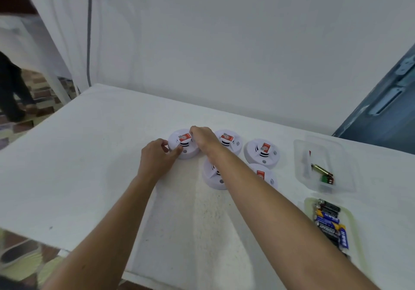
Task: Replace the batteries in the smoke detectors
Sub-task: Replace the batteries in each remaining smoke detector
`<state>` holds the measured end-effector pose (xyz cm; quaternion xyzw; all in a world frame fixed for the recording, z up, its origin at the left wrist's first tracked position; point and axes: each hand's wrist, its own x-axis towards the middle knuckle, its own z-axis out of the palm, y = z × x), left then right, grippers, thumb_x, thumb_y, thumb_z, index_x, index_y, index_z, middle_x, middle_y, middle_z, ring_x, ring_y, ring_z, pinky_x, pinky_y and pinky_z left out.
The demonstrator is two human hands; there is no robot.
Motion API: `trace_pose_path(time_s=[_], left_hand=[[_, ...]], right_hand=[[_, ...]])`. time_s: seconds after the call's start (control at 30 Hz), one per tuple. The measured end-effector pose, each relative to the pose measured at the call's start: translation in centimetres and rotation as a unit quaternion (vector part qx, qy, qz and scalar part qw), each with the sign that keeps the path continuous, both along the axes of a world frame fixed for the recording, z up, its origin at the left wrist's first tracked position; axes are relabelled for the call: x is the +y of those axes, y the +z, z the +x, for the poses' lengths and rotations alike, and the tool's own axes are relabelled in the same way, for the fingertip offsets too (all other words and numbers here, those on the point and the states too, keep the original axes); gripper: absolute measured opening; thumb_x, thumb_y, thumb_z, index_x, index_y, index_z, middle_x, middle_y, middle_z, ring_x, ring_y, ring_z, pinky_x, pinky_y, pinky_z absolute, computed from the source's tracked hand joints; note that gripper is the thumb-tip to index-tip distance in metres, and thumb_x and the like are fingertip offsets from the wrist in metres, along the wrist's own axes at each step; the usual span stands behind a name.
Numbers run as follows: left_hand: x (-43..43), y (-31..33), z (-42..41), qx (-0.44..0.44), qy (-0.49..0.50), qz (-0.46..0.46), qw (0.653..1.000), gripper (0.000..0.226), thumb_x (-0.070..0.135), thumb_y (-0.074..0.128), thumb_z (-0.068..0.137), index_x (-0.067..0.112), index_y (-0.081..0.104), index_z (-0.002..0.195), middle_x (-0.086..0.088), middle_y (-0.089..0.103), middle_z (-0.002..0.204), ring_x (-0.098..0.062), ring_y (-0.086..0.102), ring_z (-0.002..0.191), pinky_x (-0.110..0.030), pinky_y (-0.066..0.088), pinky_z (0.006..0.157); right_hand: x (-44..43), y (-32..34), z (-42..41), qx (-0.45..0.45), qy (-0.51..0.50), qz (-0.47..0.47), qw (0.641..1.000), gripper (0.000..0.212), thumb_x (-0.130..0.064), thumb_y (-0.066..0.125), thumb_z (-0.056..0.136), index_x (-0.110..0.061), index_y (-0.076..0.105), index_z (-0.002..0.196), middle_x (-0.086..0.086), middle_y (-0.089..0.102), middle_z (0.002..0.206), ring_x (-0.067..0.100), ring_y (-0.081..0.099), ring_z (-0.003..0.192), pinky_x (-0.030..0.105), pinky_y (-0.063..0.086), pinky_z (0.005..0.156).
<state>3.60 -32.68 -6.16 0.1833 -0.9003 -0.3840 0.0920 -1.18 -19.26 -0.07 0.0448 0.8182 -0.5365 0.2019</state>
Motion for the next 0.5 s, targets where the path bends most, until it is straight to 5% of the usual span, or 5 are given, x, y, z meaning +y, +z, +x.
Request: trace_pose_path(time_s=[0.2, 0.27, 0.37, 0.43, 0.5], left_hand=[[0.3, 0.0, 0.1, -0.006, 0.014, 0.004, 1.0, 0.064, 0.047, 0.069, 0.084, 0.009, 0.051, 0.133, -0.009, 0.06, 0.117, -0.024, 0.054, 0.11, -0.027, 0.036, 0.086], [0.7, 0.2, 0.3, 0.002, 0.016, 0.011, 1.0, 0.06, 0.043, 0.066, 0.087, 0.011, 0.048, 0.135, -0.01, 0.056, 0.124, -0.025, 0.053, 0.113, -0.028, 0.036, 0.089], [1.6, 0.9, 0.6, 0.029, 0.012, 0.012, 0.999, 0.05, 0.036, 0.063, 0.09, 0.015, 0.051, 0.133, -0.009, 0.051, 0.129, -0.026, 0.053, 0.116, -0.032, 0.039, 0.094], [2.5, 1.8, 1.0, 0.065, -0.004, 0.011, 0.998, 0.041, 0.03, 0.062, 0.09, 0.017, 0.055, 0.128, -0.006, 0.054, 0.126, -0.024, 0.055, 0.112, -0.03, 0.041, 0.091], [3.6, 3.1, 1.5, 0.103, -0.039, 0.012, 0.994, 0.031, 0.025, 0.061, 0.09, 0.018, 0.061, 0.121, -0.002, 0.06, 0.118, -0.018, 0.059, 0.104, -0.026, 0.042, 0.088]], right_hand=[[0.5, -0.1, 0.4, 0.012, 0.014, -0.005, 1.0, 0.021, -0.016, 0.041, 0.098, -0.014, 0.047, 0.078, 0.0, 0.043, 0.078, 0.018, 0.037, 0.073, 0.032, 0.028, 0.063], [0.8, -0.2, 0.6, 0.024, 0.016, -0.023, 0.999, 0.025, -0.018, 0.043, 0.098, -0.003, 0.061, 0.106, 0.002, 0.048, 0.093, 0.019, 0.041, 0.087, 0.033, 0.031, 0.073], [1.8, -0.2, 0.8, 0.04, 0.023, -0.047, 0.998, 0.038, -0.02, 0.045, 0.099, -0.008, 0.055, 0.134, 0.0, 0.053, 0.117, 0.015, 0.045, 0.103, 0.03, 0.034, 0.087], [2.6, -0.1, 1.2, 0.07, 0.008, -0.078, 0.994, 0.039, -0.018, 0.046, 0.099, -0.015, 0.055, 0.136, -0.003, 0.055, 0.13, 0.009, 0.05, 0.107, 0.028, 0.036, 0.092], [3.5, 0.2, 1.8, 0.115, -0.025, -0.13, 0.985, 0.035, -0.013, 0.046, 0.098, -0.016, 0.061, 0.129, -0.005, 0.059, 0.121, 0.008, 0.055, 0.104, 0.028, 0.042, 0.093]])
